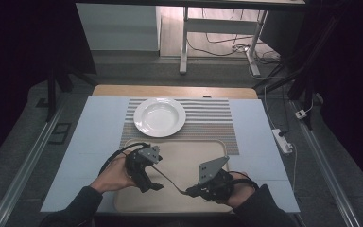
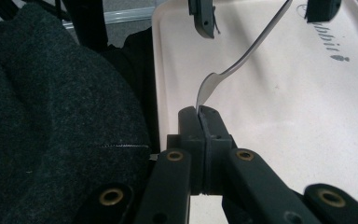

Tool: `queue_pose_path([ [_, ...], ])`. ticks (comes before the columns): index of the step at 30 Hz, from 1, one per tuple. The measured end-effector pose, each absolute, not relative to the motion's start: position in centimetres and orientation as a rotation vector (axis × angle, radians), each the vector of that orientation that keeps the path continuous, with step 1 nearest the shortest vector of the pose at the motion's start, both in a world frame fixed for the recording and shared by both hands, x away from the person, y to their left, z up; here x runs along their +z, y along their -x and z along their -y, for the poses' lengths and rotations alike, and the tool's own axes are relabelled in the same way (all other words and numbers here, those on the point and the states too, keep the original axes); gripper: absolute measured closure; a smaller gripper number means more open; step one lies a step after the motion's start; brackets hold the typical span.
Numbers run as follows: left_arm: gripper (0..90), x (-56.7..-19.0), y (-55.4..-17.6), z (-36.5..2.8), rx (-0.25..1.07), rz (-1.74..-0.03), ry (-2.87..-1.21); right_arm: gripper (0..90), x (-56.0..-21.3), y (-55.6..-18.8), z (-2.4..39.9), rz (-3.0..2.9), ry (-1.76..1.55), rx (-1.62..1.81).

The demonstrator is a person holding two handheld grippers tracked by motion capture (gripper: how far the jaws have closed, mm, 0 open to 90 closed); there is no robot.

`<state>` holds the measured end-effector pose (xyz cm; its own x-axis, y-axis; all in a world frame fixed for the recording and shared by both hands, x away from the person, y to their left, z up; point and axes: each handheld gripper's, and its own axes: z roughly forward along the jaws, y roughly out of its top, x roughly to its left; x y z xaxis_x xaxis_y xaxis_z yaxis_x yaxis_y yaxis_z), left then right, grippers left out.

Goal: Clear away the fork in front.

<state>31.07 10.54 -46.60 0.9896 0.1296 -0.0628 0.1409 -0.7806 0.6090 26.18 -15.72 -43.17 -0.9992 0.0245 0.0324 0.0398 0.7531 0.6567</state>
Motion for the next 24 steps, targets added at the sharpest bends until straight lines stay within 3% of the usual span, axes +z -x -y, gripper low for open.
queue_pose_path([
  [5,12.7,-46.5,-30.5,-10.0,-0.018,-0.075,-2.497,89.3,-43.2,-26.2,15.6,2.917,0.028,-1.080],
  [10,36.7,-46.3,-30.6,-9.8,-0.007,0.000,-2.503,89.3,-43.4,-26.4,15.6,2.909,0.024,-1.067],
  [17,51.5,-46.1,-31.2,-9.6,-0.100,0.039,-2.537,89.3,-43.4,-26.3,15.5,2.899,0.001,-1.064],
  [24,63.3,-46.4,-31.1,-9.0,-0.089,0.100,-2.589,89.3,-43.4,-26.3,15.5,2.890,-0.020,-1.058],
])
